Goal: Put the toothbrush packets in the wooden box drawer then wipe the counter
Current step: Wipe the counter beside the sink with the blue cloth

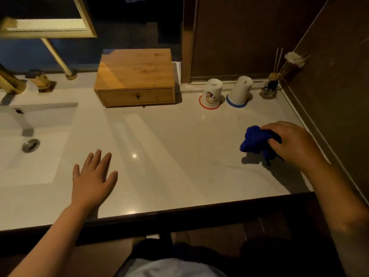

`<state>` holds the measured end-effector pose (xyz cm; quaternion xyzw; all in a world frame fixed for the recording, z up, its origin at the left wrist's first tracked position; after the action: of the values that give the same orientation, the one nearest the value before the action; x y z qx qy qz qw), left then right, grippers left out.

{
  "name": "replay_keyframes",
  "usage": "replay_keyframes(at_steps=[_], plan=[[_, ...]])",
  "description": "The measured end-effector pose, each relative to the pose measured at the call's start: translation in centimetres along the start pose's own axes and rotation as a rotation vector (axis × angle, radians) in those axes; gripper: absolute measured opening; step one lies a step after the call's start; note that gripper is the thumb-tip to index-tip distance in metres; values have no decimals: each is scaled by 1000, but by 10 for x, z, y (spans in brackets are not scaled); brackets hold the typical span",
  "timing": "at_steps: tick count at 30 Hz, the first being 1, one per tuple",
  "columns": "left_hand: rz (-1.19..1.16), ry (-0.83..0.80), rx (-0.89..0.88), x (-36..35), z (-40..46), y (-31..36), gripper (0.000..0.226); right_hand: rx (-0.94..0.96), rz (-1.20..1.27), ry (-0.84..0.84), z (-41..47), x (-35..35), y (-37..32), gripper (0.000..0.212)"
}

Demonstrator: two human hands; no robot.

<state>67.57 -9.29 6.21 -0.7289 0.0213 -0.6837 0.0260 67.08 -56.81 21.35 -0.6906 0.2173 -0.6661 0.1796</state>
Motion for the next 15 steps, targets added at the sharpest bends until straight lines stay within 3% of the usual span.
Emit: replay_keyframes(at_steps=[5, 10, 15], plan=[[6, 2, 3, 0, -1, 0, 71, 59, 57, -109, -5, -8, 19, 36], [10, -5, 0, -1, 1, 2, 70, 251, 57, -222, -30, -77, -8, 33], [15, -3, -1, 0, 0, 2, 71, 162, 36, -328, -36, -121, 12, 39]])
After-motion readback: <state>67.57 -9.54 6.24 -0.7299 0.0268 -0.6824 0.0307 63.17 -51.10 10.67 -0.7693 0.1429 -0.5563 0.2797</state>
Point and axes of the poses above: each hand's wrist, its own z-axis towards the middle knuckle, its own x-axis out of the back of the hand, y = z × x, the point moved 10 cm from there along z, towards the middle knuckle, and after that the axes turned 14 degrees about z, right-handed, at the moved point
